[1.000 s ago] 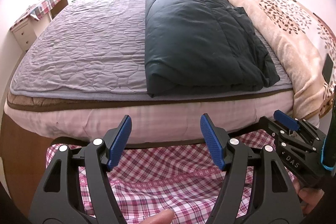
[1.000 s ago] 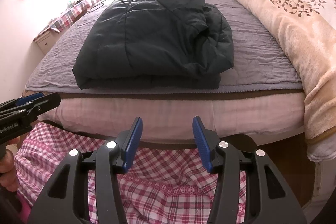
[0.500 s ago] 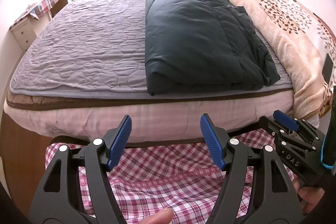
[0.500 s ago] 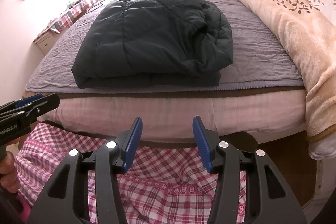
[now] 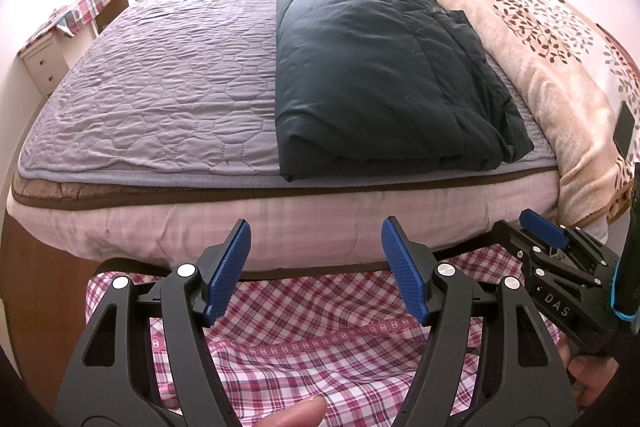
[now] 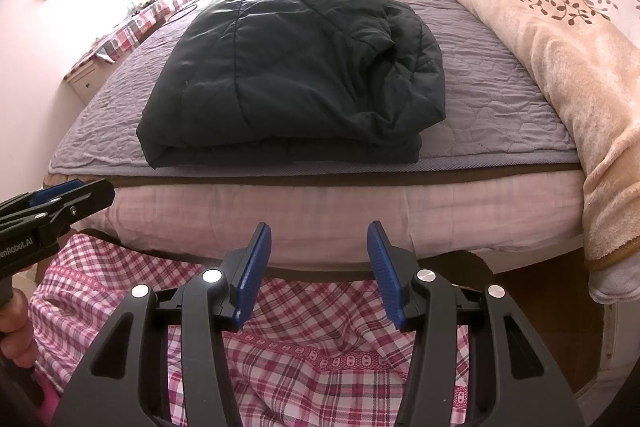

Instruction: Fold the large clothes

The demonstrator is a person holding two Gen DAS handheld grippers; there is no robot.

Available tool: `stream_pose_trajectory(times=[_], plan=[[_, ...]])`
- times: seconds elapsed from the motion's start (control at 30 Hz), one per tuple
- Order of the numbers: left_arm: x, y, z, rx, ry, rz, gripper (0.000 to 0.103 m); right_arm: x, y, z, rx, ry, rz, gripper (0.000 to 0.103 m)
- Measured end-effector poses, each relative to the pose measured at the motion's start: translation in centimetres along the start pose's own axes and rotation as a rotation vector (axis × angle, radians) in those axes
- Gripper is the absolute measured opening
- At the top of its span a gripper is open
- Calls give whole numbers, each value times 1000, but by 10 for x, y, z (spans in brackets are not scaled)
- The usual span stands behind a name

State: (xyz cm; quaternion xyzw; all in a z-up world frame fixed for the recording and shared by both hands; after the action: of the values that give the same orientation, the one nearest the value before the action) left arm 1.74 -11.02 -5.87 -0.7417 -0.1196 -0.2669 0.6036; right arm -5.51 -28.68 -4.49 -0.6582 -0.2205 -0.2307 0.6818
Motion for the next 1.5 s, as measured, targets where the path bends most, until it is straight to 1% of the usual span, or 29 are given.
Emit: stream_pose_trajectory(times=[1.33,1.5], plan=[[-3,1,-2,2,9,2,67,1,2,0,3,6,10,50],[-2,1,-1,-8,-3,5,67,3,0,-2,3,12,4,50]])
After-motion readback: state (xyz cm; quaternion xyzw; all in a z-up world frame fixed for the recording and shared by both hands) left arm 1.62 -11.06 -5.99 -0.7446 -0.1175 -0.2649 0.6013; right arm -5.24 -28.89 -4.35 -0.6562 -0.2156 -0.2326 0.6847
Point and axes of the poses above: each gripper's, at about its wrist camera, not at the fingertips, and y roughly the way its jaws point, z to its left, x to its top, the point moved 8 cm from there along y, roughly the way its jaws point, and after that the axes turned 2 degrees about -x, right-handed, at the moved point
